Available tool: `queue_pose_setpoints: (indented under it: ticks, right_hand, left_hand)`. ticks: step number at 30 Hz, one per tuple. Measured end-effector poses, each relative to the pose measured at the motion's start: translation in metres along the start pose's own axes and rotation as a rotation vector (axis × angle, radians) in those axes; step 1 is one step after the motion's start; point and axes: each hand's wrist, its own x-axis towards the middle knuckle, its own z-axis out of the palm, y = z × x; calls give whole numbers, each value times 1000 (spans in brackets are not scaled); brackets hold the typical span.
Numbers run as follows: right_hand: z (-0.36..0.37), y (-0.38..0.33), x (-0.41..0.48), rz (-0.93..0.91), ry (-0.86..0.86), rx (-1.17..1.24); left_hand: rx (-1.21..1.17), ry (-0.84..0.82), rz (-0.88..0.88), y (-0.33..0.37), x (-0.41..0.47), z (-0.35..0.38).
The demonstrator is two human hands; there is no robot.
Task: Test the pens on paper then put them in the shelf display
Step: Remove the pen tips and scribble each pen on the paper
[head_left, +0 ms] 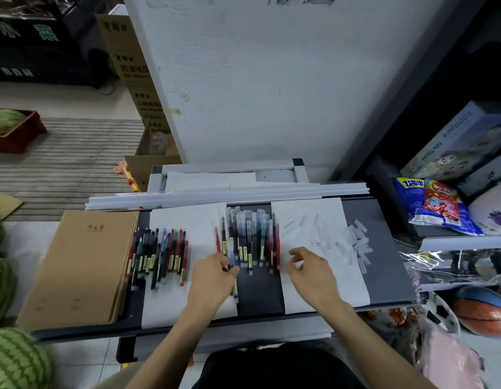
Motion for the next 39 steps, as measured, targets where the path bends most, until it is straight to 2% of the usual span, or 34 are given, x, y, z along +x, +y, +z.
queue_pose_setpoints:
  ticks: [3,8,18,31,36,39]
  right_hand:
    - [-18,26,13,29,95,-241]
    - [-41,49,35,83,163,-407]
    - [-53,66,51,124,201,-408]
    - [-56,67,50,130,167,-493]
    - [-52,54,45,54,221,-491]
    - [-44,39,38,-33,247,-498]
  left_hand:
    - [104,26,37,2,16,2]
    - [261,17,47,5,28,8]
    - [244,52,34,2,31,23]
    - [231,78,56,-5,32,26]
    - [175,48,48,-4,28,20]
    - [184,84,11,-11,24,7]
